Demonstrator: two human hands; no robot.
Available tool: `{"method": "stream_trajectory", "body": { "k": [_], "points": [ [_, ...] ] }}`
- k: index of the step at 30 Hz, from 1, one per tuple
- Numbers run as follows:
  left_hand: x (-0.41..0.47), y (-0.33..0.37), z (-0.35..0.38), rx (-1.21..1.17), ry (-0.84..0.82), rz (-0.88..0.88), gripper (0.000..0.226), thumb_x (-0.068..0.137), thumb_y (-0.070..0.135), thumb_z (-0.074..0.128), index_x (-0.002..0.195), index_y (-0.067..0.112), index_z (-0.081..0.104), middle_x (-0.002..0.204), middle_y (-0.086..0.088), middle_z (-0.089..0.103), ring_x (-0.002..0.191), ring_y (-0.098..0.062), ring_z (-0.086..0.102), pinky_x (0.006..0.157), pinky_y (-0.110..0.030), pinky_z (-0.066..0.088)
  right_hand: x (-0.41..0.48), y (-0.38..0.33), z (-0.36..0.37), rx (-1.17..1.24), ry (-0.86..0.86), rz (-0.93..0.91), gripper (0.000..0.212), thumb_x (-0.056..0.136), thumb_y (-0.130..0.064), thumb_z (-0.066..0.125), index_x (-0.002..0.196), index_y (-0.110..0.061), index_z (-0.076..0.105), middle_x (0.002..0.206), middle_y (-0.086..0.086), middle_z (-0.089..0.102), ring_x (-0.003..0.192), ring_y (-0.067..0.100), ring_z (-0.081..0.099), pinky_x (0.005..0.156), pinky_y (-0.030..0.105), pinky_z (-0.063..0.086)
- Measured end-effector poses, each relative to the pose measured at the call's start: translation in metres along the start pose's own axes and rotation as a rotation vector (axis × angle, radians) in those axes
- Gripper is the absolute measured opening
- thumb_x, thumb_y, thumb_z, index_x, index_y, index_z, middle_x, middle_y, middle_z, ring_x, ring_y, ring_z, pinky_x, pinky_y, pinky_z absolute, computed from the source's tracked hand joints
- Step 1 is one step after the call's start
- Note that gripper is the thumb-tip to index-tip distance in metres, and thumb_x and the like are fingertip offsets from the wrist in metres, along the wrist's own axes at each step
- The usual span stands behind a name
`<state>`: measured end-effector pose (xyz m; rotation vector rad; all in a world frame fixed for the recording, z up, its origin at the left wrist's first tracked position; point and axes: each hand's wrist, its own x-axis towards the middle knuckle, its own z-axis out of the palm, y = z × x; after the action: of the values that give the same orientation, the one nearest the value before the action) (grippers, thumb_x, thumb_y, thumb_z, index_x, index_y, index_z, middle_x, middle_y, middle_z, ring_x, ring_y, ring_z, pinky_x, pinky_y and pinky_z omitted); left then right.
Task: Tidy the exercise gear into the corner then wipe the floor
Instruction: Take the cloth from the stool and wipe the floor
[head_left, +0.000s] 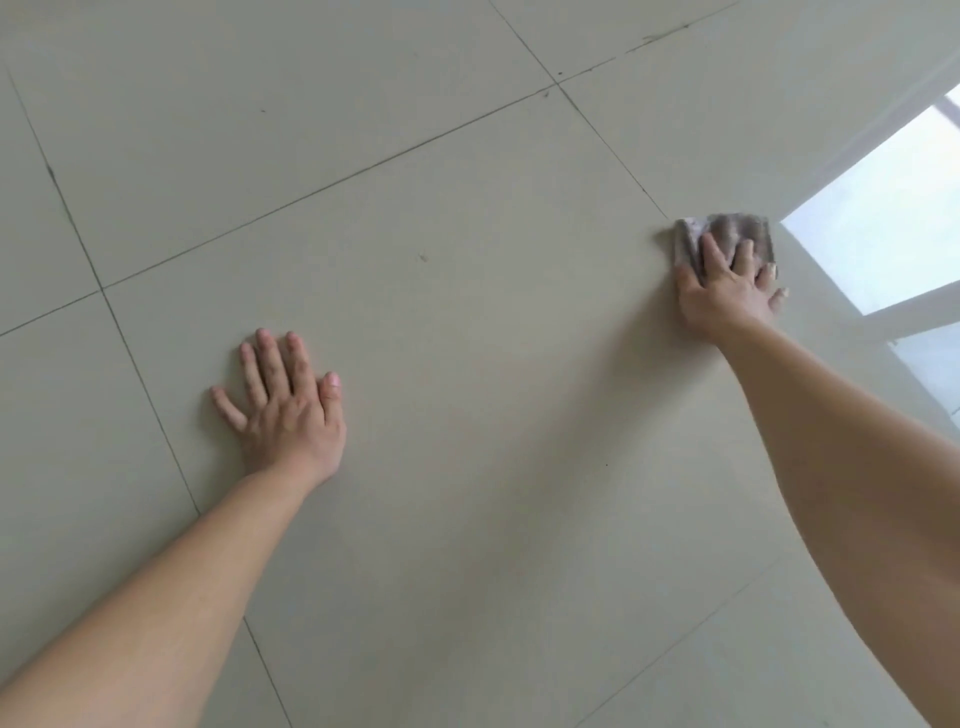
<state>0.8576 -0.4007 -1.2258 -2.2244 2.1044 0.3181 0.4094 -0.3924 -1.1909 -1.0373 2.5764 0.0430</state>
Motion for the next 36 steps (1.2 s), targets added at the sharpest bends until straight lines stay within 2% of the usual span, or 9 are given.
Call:
{"method": "stream_trajectory", "body": {
  "k": [2, 7, 12, 15, 20, 22, 27, 31, 36],
  "points": [
    [0.0, 0.0, 0.0, 0.004, 0.013, 0.004, 0.066, 0.099, 0.046, 0.014, 0.157, 0.014, 0.013, 0.165, -0.009, 0.002, 0.152, -0.025, -0.002, 0.114, -0.062, -0.002, -0.006, -0.025, 0.01, 0.004, 0.002, 0.005, 0.06, 0.102, -0.054, 0.021, 0.159, -0.036, 0.015, 0.168, 0.007, 0.0, 0.152, 0.042, 0.0, 0.123, 0.051, -0.003],
    [-0.003, -0.002, 0.003, -0.012, 0.059, 0.006, 0.07, 0.095, 0.048, 0.01, 0.156, 0.016, 0.016, 0.165, -0.006, 0.004, 0.152, -0.023, 0.001, 0.115, -0.062, 0.0, -0.084, -0.149, 0.062, -0.089, -0.028, -0.719, 0.052, 0.104, -0.036, 0.031, 0.155, -0.034, 0.028, 0.167, 0.01, 0.012, 0.152, 0.042, 0.006, 0.123, 0.049, 0.001],
    [-0.005, -0.003, 0.004, -0.07, 0.104, 0.005, 0.065, 0.097, 0.044, 0.013, 0.156, 0.018, 0.018, 0.165, -0.004, 0.006, 0.152, -0.02, 0.002, 0.116, -0.058, -0.002, -0.132, -0.183, 0.07, -0.265, -0.156, -1.259, 0.05, 0.106, -0.049, 0.029, 0.155, -0.041, 0.025, 0.168, -0.005, 0.011, 0.155, 0.028, 0.002, 0.124, 0.045, -0.001],
    [-0.004, -0.003, 0.006, -0.079, 0.119, 0.003, 0.065, 0.097, 0.046, 0.015, 0.155, 0.018, 0.021, 0.165, -0.004, 0.009, 0.152, -0.021, 0.004, 0.116, -0.058, -0.001, -0.074, -0.157, 0.053, -0.253, -0.064, -1.108, 0.055, 0.102, -0.06, 0.029, 0.154, -0.045, 0.024, 0.168, -0.007, 0.011, 0.155, 0.022, 0.006, 0.122, 0.049, -0.004],
    [-0.004, -0.001, 0.007, -0.04, 0.107, 0.006, 0.065, 0.097, 0.045, 0.015, 0.156, 0.017, 0.02, 0.165, -0.006, 0.009, 0.152, -0.023, 0.003, 0.116, -0.059, -0.001, 0.026, -0.109, 0.007, -0.028, 0.053, -0.196, 0.059, 0.099, -0.06, 0.025, 0.155, -0.04, 0.023, 0.168, 0.003, 0.006, 0.153, 0.036, 0.003, 0.122, 0.056, -0.002],
    [-0.003, -0.001, 0.007, -0.033, 0.099, 0.011, 0.065, 0.097, 0.046, 0.014, 0.156, 0.017, 0.018, 0.165, -0.006, 0.008, 0.152, -0.023, 0.003, 0.116, -0.059, -0.001, 0.028, -0.119, 0.011, 0.052, 0.029, -0.047, 0.059, 0.102, -0.049, 0.024, 0.159, -0.031, 0.017, 0.168, 0.007, 0.001, 0.153, 0.037, -0.003, 0.123, 0.054, -0.002],
    [-0.004, -0.001, 0.004, -0.034, 0.076, 0.018, 0.065, 0.098, 0.044, 0.015, 0.156, 0.017, 0.021, 0.165, -0.006, 0.009, 0.152, -0.024, 0.004, 0.115, -0.061, 0.001, -0.053, -0.211, 0.061, -0.038, 0.081, -0.665, 0.06, 0.1, -0.022, 0.032, 0.158, -0.033, 0.02, 0.168, 0.006, -0.002, 0.154, 0.036, -0.003, 0.124, 0.048, 0.0],
    [-0.003, -0.002, 0.001, -0.051, 0.063, 0.023, 0.067, 0.096, 0.047, 0.017, 0.155, 0.017, 0.023, 0.164, -0.007, 0.012, 0.152, -0.025, 0.007, 0.116, -0.062, 0.004, -0.116, -0.243, 0.077, -0.189, -0.145, -1.059, 0.052, 0.107, -0.034, 0.028, 0.158, -0.036, 0.018, 0.168, -0.004, 0.004, 0.154, 0.029, -0.005, 0.123, 0.047, -0.006],
    [0.01, -0.002, -0.022, -0.063, 0.111, 0.049, 0.076, 0.091, 0.058, 0.029, 0.149, 0.01, 0.034, 0.158, -0.017, 0.027, 0.143, -0.033, 0.027, 0.108, -0.062, 0.02, -0.048, -0.191, 0.041, -0.22, -0.08, -0.886, 0.055, 0.103, -0.059, 0.022, 0.156, -0.045, 0.019, 0.168, -0.004, 0.003, 0.155, 0.02, 0.0, 0.122, 0.051, -0.007]
  ]
}}
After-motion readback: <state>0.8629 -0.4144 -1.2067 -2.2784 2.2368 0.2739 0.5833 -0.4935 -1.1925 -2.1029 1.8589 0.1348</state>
